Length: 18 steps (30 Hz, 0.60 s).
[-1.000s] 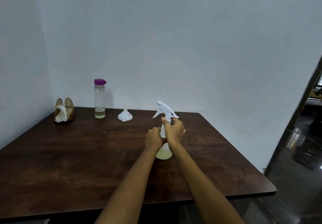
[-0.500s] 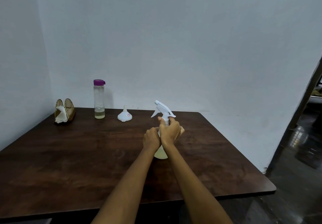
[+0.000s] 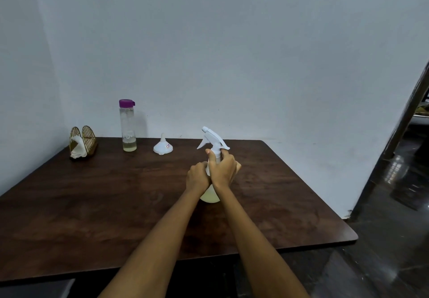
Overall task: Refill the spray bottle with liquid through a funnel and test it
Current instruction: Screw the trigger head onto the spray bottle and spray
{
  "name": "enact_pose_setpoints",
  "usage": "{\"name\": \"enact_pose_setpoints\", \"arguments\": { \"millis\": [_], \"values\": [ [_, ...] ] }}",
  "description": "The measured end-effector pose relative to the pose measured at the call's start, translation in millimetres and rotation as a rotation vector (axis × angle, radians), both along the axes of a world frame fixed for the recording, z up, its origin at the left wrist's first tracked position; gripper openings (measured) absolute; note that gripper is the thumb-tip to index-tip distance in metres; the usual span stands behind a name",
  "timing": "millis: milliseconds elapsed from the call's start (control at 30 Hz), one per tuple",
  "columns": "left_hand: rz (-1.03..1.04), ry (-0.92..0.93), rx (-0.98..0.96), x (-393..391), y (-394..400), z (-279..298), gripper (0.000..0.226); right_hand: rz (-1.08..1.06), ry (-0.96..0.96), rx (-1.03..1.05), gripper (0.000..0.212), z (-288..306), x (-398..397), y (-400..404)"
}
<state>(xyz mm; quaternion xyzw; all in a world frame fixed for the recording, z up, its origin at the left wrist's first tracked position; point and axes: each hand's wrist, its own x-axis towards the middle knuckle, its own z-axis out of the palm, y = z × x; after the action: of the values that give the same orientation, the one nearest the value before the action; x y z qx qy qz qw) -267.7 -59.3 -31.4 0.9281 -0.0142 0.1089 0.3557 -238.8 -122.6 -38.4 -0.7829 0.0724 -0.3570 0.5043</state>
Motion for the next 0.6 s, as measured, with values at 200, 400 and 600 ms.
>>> {"name": "enact_pose_setpoints", "arguments": {
  "millis": [200, 400, 600],
  "values": [
    [-0.04, 0.024, -0.024, 4.0, 3.1, -1.7, 0.026, 0.032, 0.033, 0.006, 0.035, 3.1, -4.0, -1.6],
    [-0.104, 0.141, -0.001, 4.9, 8.3, -5.1, 0.055, 0.129, 0.071, 0.046, 0.035, 7.9, -10.3, -3.2],
    [-0.145, 0.21, 0.101, -5.3, 13.4, -24.9, 0.104, 0.302, -0.032, 0.138, 0.024, 18.0, -23.0, -21.1]
  ]
}}
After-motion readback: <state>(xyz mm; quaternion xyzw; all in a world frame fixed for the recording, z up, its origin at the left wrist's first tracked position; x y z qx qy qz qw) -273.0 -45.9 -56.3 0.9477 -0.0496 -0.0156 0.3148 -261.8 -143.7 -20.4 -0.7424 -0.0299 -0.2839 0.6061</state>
